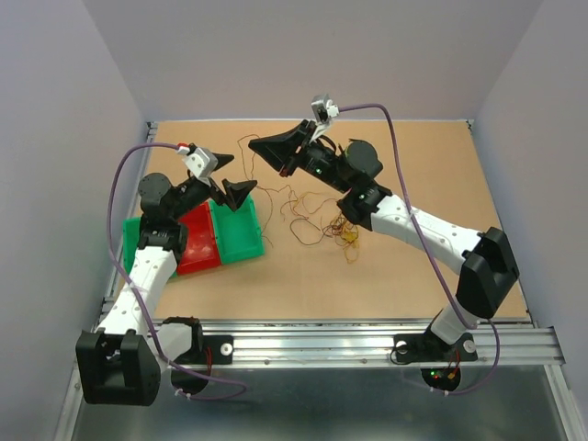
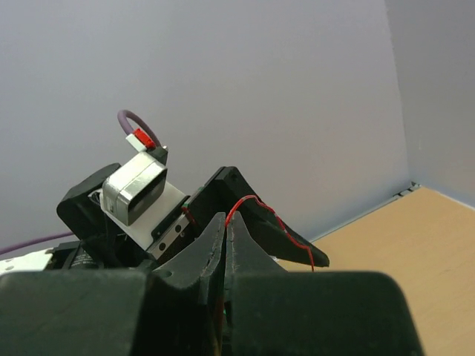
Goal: Untangle the cables
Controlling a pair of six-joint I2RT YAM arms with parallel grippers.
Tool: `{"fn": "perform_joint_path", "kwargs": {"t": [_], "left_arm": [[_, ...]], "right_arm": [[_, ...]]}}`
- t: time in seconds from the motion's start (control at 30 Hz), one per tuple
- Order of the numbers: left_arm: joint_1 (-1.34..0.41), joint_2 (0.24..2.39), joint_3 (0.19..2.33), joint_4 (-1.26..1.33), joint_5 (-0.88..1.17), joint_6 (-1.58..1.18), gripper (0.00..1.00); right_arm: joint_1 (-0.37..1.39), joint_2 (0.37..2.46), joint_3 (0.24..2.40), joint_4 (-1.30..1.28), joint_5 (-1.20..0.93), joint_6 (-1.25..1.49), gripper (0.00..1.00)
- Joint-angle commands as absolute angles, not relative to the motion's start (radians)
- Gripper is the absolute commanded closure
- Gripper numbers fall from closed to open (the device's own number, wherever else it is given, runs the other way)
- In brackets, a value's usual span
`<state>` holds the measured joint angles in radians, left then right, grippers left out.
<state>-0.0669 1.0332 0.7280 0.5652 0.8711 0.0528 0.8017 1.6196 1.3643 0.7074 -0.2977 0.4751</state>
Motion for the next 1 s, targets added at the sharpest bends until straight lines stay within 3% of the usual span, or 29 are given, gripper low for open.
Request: {"fn": "perform_joint_path", "kwargs": {"t": [0.0, 0.5, 0.73, 0.9, 0.97], "left_arm": [[-0.058, 0.999, 0.724, 0.661, 0.783, 0.022, 0.01], [-0.058, 1.112, 0.752, 0.684, 0.928, 0.008, 0.05], [-0.058, 1.140, 0.756, 0.692, 0.953, 0.015, 0.29], [-0.058, 1.164, 0.762, 0.699, 0.994, 0.005, 0.37], [-0.058, 1.189, 0.773, 0.704, 1.060, 0.005, 0.49]], "right_arm": [[0.818, 1.617, 1.368, 0.782, -0.310, 0.459, 0.99], [0.824, 1.663, 1.385, 0.819, -0.360, 0.492, 0.99], [0.824, 1.667, 1.379, 0.838, -0.338, 0.489, 0.99], [0.825, 1.658, 1.373, 0.841, -0.315, 0.472, 0.99], [0.825, 1.657, 1.371, 0.842, -0.302, 0.468, 0.99]]}}
